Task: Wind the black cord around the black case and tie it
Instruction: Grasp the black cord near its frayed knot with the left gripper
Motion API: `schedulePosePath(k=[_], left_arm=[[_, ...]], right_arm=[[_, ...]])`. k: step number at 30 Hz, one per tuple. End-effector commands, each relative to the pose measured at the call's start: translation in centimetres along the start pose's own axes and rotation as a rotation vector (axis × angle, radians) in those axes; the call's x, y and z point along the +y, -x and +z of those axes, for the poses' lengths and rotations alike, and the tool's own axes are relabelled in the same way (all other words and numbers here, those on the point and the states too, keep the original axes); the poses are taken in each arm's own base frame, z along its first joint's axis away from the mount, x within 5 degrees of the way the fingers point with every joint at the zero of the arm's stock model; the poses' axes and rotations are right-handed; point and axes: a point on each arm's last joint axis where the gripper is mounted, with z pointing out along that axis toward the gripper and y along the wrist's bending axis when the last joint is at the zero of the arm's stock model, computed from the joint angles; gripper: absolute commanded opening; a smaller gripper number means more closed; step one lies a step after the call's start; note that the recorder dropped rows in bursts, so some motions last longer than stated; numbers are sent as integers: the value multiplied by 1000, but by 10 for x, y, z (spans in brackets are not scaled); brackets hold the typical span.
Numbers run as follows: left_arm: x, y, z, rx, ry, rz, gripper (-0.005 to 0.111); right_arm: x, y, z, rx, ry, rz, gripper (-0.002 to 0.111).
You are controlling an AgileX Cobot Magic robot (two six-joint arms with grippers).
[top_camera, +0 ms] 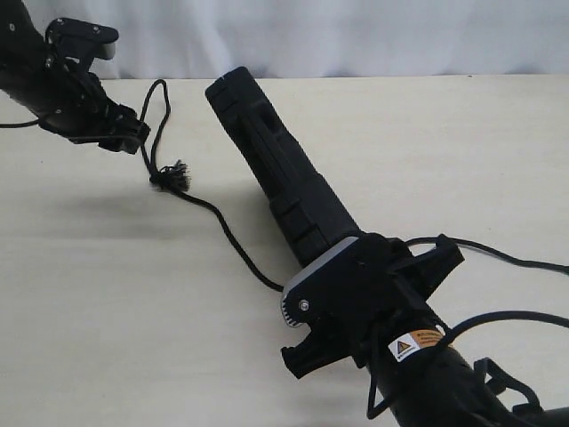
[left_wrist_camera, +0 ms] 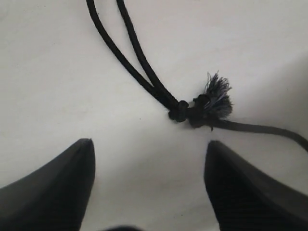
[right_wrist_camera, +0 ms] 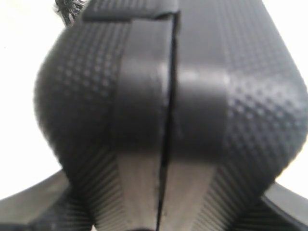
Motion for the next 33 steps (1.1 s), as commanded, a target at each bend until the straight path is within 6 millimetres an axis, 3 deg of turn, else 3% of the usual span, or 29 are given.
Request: schedulePosePath(k=[1, 6, 10, 16, 21, 23, 24, 26, 33], left_arm=[[-1, -6, 25, -11, -29, -144, 61], [-5, -15, 67, 95, -60, -262, 61], [-3, -3, 78, 60, -63, -341, 61], [-2, -3, 94, 12, -62, -397, 61], [-20, -1, 103, -24, -72, -373, 60], [-30, 1, 104, -37, -79, -352, 42], [-33, 1, 104, -29, -84, -346, 20], [-34, -1, 104, -3, -87, -331, 0], [-31, -20, 93, -47, -31, -244, 0]], right_arm=[[0, -10, 1, 69, -6, 42, 4], [0, -10, 1, 68, -5, 41, 4], [0, -10, 1, 70, -2, 41, 4], [0, -10, 1, 70, -2, 41, 4], [0, -10, 1, 70, -2, 41, 4], [0, -10, 1, 70, -2, 41, 4], [0, -10, 1, 70, -2, 41, 4], [0, -10, 1, 70, -2, 41, 4], [0, -10, 1, 67, -9, 158, 4]])
